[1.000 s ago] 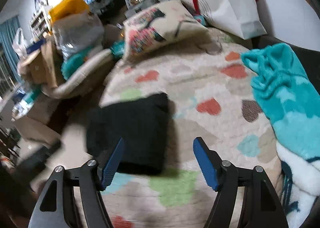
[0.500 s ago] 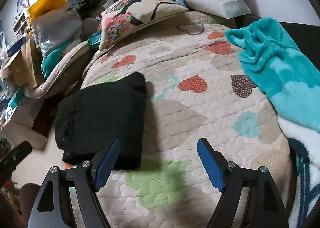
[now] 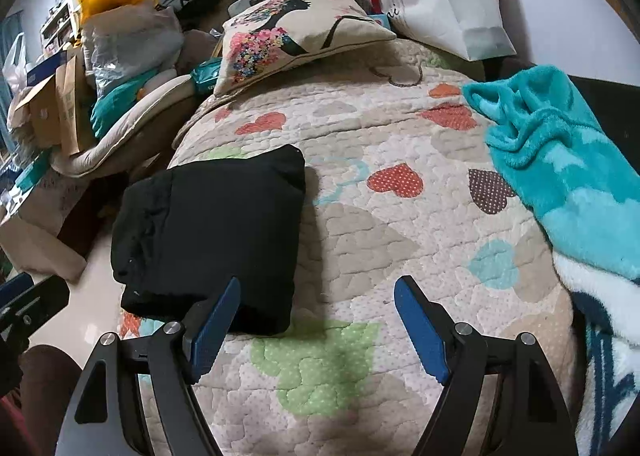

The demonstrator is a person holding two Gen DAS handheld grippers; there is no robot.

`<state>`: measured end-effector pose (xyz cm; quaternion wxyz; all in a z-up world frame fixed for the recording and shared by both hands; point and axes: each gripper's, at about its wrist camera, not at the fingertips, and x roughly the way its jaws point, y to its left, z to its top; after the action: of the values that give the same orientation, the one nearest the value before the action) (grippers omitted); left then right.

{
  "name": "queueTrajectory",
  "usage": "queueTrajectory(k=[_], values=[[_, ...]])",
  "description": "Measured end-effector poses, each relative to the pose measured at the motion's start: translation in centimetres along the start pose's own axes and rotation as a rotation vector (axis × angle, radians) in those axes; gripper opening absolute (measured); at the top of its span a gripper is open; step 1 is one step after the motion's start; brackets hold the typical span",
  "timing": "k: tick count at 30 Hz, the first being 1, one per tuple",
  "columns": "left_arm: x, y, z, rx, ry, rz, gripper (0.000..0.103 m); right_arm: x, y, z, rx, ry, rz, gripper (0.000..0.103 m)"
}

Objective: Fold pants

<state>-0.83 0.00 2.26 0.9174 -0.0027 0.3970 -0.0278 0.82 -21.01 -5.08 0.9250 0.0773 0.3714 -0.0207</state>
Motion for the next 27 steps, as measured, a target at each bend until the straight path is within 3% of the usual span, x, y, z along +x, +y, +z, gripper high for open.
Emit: queueTrajectory(k=[27], values=[[-1.6, -0.1, 0.1, -0.01, -0.062, -0.031, 0.08, -2.6, 1.3, 0.2, -0.063, -0.117, -0.016, 0.084]])
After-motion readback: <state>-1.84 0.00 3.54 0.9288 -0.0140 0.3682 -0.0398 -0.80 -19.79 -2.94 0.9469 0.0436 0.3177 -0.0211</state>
